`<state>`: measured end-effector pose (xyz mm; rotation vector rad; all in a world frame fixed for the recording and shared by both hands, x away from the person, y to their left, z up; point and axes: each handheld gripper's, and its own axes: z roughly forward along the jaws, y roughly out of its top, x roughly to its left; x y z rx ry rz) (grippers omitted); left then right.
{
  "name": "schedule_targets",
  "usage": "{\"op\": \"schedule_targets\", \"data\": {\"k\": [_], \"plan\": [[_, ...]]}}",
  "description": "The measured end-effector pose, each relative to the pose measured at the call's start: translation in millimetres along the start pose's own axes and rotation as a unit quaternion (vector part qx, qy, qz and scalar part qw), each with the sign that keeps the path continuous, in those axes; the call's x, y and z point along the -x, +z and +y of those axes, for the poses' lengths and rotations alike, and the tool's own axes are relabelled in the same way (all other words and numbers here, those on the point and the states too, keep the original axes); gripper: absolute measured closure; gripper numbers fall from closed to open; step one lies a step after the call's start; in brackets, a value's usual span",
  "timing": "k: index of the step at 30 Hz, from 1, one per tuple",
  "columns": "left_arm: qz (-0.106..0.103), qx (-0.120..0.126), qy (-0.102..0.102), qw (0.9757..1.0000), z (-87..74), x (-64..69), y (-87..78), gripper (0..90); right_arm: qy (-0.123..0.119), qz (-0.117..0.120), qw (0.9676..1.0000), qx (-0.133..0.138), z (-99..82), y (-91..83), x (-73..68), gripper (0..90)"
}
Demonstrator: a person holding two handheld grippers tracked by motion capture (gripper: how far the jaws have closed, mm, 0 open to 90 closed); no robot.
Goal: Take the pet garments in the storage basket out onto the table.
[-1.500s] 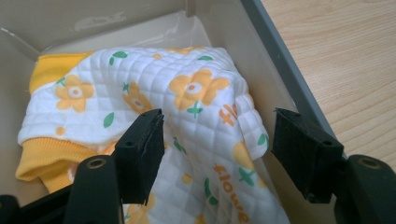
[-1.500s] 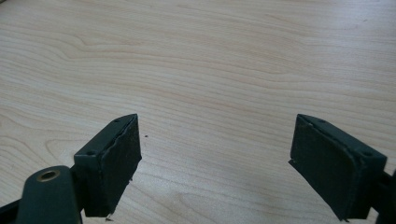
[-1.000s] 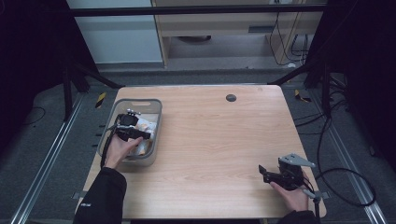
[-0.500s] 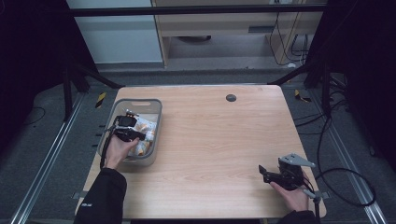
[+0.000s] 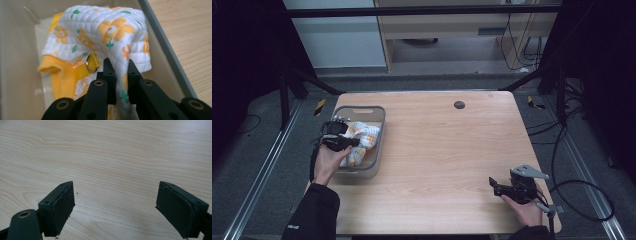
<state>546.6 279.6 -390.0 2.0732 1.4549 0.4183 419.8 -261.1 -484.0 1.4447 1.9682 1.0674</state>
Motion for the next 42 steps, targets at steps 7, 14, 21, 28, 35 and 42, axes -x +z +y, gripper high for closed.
{"op": "schedule_targets", "data": {"k": [7, 14, 21, 28, 35, 42], "plan": [[-0.001, 0.029, 0.004, 0.9996, 1.1, -3.9, -25.7, 82.9, -0.004, -0.001, 1.0000, 0.000, -0.3, 0.5, 0.1, 15.1], [-0.002, 0.053, 0.009, 0.9985, 3.2, -5.1, -48.3, 82.9, -0.005, -0.001, 1.0000, 0.000, -0.3, 0.4, 0.1, 15.1], [-0.005, 0.070, 0.013, 0.9975, 6.1, -5.0, -64.9, 82.9, -0.003, 0.000, 1.0000, 0.000, -0.1, 0.0, -0.4, 15.0], [-0.005, 0.082, 0.023, 0.9964, 9.5, -0.9, -81.3, 82.9, -0.007, -0.003, 1.0000, 0.002, -0.2, 0.1, -0.1, 15.0], [-0.010, 0.095, 0.035, 0.9948, 14.1, 5.8, -96.8, 83.0, -0.005, -0.002, 1.0000, 0.003, 0.1, -0.3, -0.5, 15.0], [-0.015, 0.100, 0.047, 0.9937, 17.4, 13.5, -103.0, 83.0, -0.006, -0.003, 1.0000, 0.004, 0.1, -0.3, -0.3, 15.0]]}}
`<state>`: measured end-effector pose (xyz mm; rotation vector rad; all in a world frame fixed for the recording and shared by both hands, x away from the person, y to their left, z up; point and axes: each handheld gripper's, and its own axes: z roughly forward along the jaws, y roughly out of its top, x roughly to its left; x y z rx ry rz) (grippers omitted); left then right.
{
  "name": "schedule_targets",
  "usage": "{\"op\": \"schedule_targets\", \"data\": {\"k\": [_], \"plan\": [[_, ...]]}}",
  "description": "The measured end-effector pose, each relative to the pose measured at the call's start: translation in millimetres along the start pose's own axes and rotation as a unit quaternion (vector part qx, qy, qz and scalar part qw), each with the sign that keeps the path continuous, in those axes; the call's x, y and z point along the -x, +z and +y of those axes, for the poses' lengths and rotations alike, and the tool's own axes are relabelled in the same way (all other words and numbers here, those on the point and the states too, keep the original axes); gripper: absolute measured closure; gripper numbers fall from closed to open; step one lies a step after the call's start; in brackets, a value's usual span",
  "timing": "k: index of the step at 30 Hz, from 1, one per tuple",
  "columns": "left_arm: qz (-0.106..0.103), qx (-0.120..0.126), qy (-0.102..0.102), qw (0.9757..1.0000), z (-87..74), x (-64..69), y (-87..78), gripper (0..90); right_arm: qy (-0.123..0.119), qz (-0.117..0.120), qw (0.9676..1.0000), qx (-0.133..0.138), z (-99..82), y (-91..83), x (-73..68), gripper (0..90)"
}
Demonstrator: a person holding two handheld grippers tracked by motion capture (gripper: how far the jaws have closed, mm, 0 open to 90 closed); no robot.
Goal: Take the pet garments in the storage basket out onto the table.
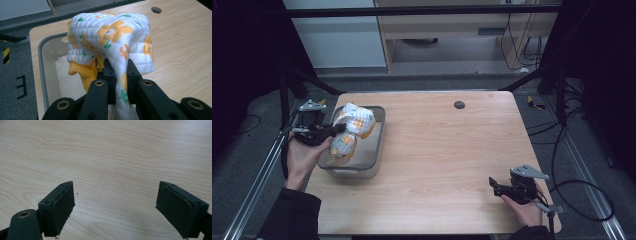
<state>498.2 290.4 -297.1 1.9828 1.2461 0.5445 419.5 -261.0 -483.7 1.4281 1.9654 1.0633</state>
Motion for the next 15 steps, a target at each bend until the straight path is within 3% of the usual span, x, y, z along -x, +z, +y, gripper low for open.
{"op": "schedule_targets", "data": {"k": [15], "plan": [[-0.021, 0.011, 0.024, 0.9994, 10.8, 19.6, -10.5, 82.9, 0.000, 0.000, 1.0000, 0.001, 0.1, -0.3, -0.2, 15.0]]}}
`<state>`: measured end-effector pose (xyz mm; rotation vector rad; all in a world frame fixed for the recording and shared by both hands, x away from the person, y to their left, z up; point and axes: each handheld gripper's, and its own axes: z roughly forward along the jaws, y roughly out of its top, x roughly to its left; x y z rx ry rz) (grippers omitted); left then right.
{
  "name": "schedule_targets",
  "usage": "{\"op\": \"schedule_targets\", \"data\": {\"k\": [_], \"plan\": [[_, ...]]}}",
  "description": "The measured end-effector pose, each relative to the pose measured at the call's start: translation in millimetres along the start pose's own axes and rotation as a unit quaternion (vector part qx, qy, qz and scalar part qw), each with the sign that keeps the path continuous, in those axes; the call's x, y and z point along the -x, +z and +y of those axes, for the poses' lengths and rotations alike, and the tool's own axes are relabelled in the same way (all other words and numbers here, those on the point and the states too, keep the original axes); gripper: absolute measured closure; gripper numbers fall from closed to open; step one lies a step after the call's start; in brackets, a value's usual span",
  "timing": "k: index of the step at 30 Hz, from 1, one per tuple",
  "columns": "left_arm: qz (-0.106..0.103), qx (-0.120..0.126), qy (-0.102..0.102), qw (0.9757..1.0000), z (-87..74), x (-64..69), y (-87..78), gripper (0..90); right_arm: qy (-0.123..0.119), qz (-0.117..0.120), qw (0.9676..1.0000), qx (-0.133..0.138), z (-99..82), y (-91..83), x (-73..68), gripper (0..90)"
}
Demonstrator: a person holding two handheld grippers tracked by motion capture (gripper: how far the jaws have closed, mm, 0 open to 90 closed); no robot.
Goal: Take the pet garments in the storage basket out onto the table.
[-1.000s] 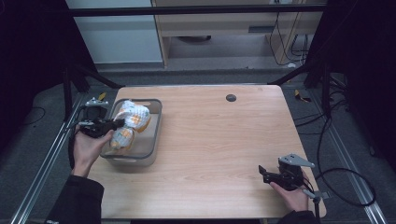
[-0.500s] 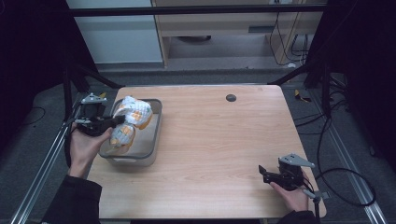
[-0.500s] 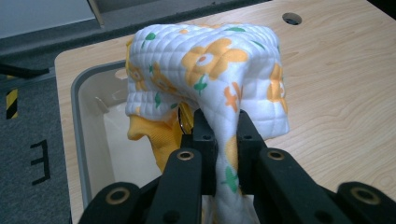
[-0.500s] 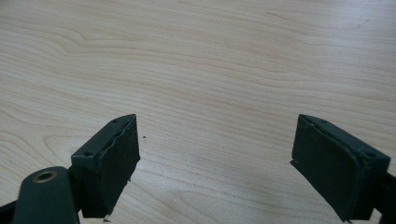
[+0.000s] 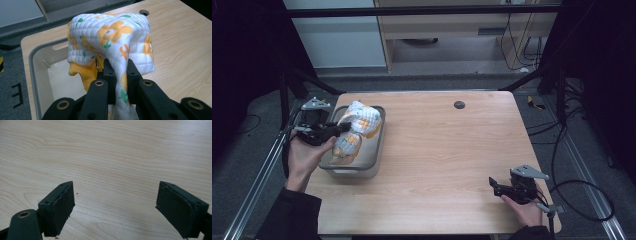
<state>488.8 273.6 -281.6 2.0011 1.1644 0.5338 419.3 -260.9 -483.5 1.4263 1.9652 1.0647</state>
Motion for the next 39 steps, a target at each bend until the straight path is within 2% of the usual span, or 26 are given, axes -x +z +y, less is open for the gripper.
{"op": "schedule_targets", "data": {"k": [10, 20, 22, 32, 39], "plan": [[-0.030, 0.006, 0.017, 0.9994, 7.4, 16.0, -4.8, 83.0, 0.001, 0.000, 1.0000, 0.000, 0.0, -0.2, 0.0, 15.0], [-0.053, 0.010, 0.050, 0.9973, 17.7, 41.1, -7.2, 83.0, 0.001, 0.001, 1.0000, 0.000, 0.0, -0.3, 0.1, 15.0], [-0.059, 0.010, 0.059, 0.9965, 19.9, 47.2, -6.4, 83.0, 0.001, 0.001, 1.0000, 0.001, 0.0, -0.6, 0.1, 15.0], [-0.080, 0.005, 0.070, 0.9943, 24.1, 62.1, 2.3, 82.9, 0.004, 0.002, 1.0000, 0.002, 0.1, -1.4, 0.5, 15.0], [-0.086, 0.002, 0.081, 0.9930, 25.5, 71.0, 7.5, 82.9, 0.000, -0.001, 1.0000, 0.003, -0.3, -1.1, 0.7, 15.0]]}}
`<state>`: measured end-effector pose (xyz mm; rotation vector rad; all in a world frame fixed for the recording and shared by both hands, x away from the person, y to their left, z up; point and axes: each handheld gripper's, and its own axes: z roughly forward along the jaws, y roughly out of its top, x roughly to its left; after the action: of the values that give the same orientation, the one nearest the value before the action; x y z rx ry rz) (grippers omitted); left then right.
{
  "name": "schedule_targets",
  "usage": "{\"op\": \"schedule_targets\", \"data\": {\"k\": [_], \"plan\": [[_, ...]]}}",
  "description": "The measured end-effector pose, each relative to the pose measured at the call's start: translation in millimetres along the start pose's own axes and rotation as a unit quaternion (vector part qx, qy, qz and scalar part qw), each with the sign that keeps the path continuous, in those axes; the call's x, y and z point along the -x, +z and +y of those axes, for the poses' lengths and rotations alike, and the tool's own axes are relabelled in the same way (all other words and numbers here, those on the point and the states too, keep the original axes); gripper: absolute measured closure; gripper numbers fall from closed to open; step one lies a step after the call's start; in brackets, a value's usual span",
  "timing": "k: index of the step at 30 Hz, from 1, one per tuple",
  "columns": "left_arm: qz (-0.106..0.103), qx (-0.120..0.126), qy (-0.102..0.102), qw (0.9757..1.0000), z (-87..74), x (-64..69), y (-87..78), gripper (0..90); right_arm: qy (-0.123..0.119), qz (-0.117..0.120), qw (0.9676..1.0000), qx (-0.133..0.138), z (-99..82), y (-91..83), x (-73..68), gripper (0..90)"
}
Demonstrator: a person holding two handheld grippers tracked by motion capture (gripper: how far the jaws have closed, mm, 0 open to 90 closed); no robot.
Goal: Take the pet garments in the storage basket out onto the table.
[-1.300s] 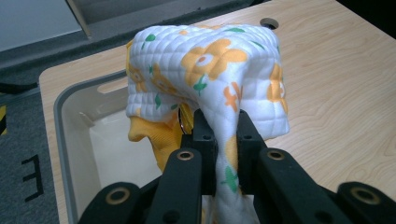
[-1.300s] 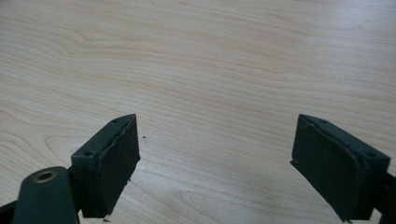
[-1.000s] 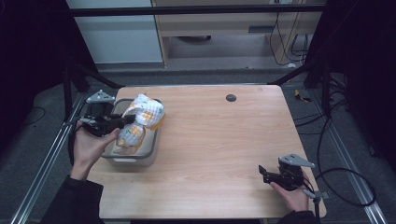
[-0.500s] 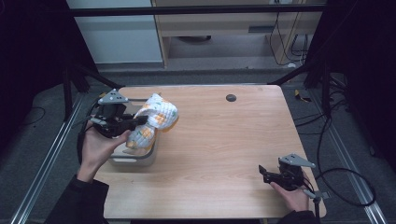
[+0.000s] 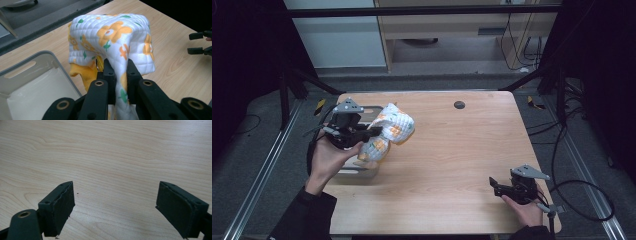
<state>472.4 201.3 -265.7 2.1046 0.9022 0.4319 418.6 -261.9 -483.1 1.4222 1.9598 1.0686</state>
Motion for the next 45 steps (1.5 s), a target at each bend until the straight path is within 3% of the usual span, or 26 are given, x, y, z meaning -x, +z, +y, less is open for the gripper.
{"op": "schedule_targets", "data": {"k": [21, 45], "plan": [[-0.038, -0.011, 0.034, 0.9986, 10.7, 27.6, 24.8, 82.9, 0.002, 0.001, 1.0000, 0.002, 0.4, -1.0, 0.2, 15.0], [-0.072, -0.037, 0.047, 0.9956, 4.2, 42.9, 67.0, 82.8, 0.003, 0.001, 1.0000, 0.001, 0.6, -0.9, 0.6, 15.1]]}}
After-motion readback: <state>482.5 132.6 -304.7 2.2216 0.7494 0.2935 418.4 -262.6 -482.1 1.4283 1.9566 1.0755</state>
